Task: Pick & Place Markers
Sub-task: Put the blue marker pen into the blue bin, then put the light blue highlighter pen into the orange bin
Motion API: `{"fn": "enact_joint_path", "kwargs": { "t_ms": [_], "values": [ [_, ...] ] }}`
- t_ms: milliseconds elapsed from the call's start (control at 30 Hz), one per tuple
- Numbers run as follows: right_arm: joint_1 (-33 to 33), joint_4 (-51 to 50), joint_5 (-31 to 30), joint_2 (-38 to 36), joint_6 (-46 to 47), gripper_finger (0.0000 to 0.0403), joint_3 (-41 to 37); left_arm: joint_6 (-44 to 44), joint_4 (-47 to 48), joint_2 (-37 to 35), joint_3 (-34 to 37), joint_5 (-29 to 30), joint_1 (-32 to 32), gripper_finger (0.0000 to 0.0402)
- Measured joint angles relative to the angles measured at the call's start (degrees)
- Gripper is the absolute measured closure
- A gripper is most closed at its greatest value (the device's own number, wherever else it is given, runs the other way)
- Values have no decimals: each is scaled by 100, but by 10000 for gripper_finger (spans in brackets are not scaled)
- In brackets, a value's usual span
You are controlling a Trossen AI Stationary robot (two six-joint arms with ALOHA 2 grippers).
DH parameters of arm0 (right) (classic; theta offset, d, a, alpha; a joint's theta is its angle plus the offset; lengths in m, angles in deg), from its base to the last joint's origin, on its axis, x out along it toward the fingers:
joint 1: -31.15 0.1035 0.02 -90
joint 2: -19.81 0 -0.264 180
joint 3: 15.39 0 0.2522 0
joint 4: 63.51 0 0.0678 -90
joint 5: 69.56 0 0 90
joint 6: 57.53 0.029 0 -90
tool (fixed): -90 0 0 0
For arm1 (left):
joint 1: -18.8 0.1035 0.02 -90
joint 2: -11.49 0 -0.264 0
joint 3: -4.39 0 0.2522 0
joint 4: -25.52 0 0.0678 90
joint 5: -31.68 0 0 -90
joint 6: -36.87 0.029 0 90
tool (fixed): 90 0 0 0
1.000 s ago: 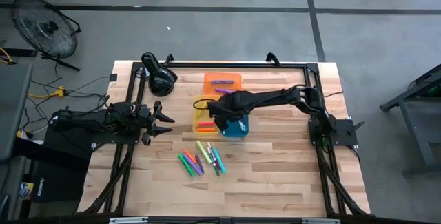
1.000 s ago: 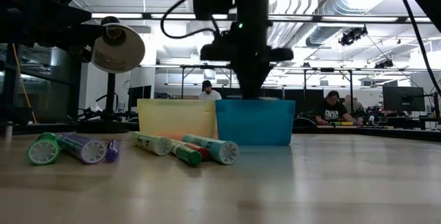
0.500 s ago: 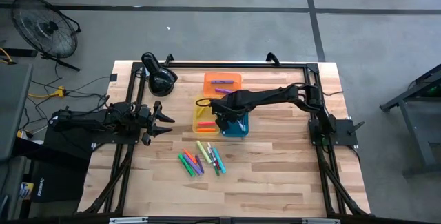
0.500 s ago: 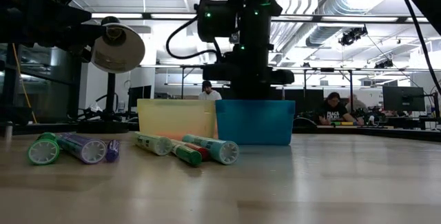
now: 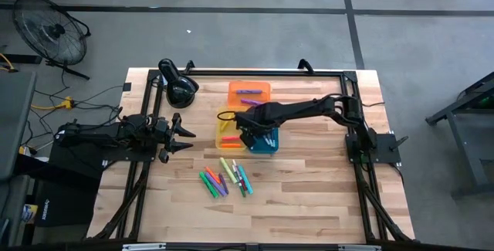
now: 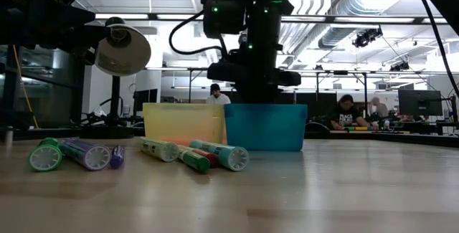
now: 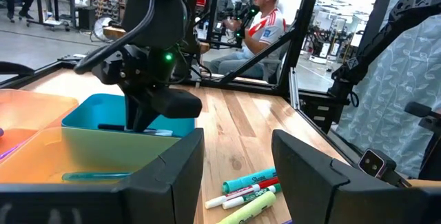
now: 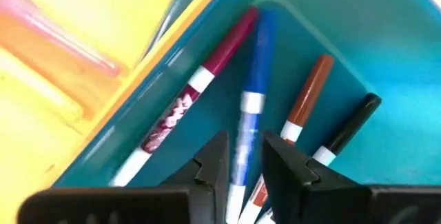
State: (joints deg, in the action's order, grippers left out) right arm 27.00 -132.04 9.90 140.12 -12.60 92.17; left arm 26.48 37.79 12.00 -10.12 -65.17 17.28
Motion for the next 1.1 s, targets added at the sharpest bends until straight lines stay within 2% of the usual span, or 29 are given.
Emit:
{"fn": "enact_joint_path", "kwargs": {
  "t_ms": [200, 467, 700, 1100],
  "values": [
    [78, -47, -89, -17, -23, 293, 13, -2, 0, 0, 0, 0, 0, 232],
    [429, -206, -431, -426, -9, 256, 24, 0, 0, -1, 0, 0, 0, 232],
    [934, 13, -48, -505, 2, 237, 28, 0, 0, 0, 0, 0, 0, 232],
    [1707, 592, 500, -476, 294, 237, 28, -2, 0, -1, 0, 0, 0, 232]
  ]
}}
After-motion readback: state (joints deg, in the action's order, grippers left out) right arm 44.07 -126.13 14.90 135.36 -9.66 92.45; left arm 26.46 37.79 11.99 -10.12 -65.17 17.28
